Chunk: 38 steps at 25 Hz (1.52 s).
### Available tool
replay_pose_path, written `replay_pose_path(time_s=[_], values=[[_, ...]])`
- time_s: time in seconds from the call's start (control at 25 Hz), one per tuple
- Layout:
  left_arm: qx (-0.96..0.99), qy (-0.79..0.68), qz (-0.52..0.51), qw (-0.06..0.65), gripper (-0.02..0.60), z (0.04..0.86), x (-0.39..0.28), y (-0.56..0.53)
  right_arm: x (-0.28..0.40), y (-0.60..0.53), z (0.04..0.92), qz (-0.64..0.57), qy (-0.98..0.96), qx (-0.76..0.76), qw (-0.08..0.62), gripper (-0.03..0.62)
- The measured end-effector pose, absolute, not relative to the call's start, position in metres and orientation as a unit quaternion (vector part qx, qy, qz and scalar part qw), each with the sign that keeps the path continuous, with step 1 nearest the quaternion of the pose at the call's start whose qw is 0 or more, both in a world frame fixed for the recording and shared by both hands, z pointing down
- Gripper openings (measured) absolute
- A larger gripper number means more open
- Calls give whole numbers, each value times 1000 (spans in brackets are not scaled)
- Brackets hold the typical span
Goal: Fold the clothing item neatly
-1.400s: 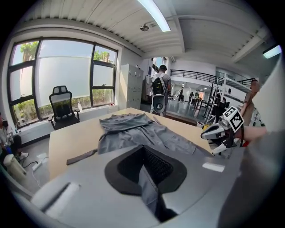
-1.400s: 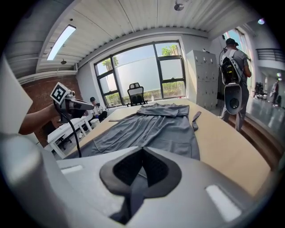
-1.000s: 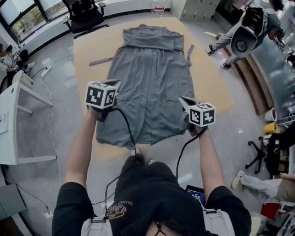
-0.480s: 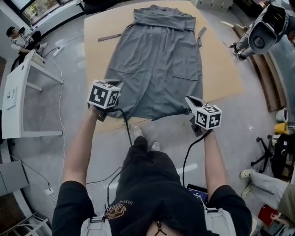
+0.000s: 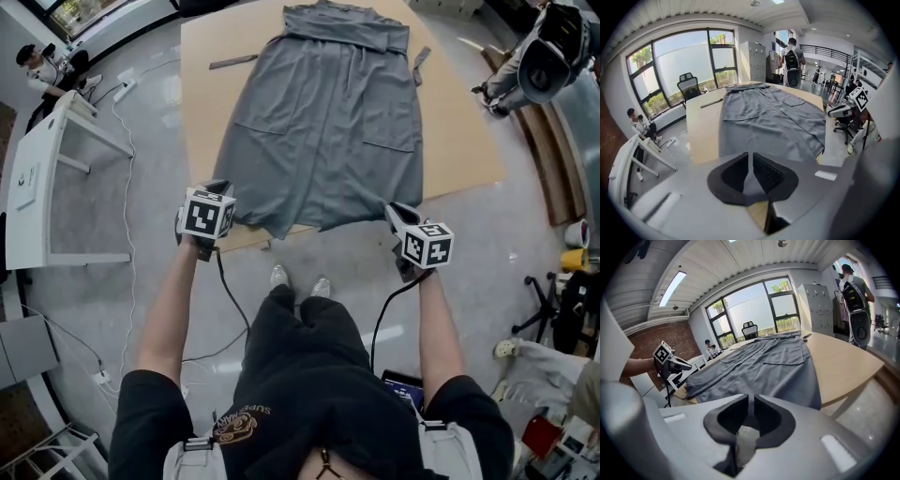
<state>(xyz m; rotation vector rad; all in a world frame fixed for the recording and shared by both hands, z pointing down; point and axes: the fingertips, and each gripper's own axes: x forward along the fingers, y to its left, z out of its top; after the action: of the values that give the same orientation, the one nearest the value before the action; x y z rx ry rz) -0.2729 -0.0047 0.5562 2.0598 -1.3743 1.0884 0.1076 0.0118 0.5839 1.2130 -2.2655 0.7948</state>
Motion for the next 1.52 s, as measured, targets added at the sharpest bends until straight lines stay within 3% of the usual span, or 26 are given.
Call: replay_pose_path(time_s=[0.32, 0.48, 0.76, 1.04, 1.52], values=[[701, -538, 403, 236, 249, 591, -324, 8, 128, 35, 612, 302, -801, 459, 237, 147], [693, -533, 405, 267, 268, 613, -331, 13, 145, 42, 626, 306, -788, 472, 249, 201], [686, -527, 400, 302, 240, 624, -324, 18, 166, 50, 668, 318, -777, 457, 293, 269], [691, -511, 416, 297, 52, 625, -301, 22, 173, 32, 709, 324, -785, 436, 298, 272], [676, -537, 431, 262, 41, 620, -296, 21, 159, 3, 730, 330, -827, 387, 240, 285]])
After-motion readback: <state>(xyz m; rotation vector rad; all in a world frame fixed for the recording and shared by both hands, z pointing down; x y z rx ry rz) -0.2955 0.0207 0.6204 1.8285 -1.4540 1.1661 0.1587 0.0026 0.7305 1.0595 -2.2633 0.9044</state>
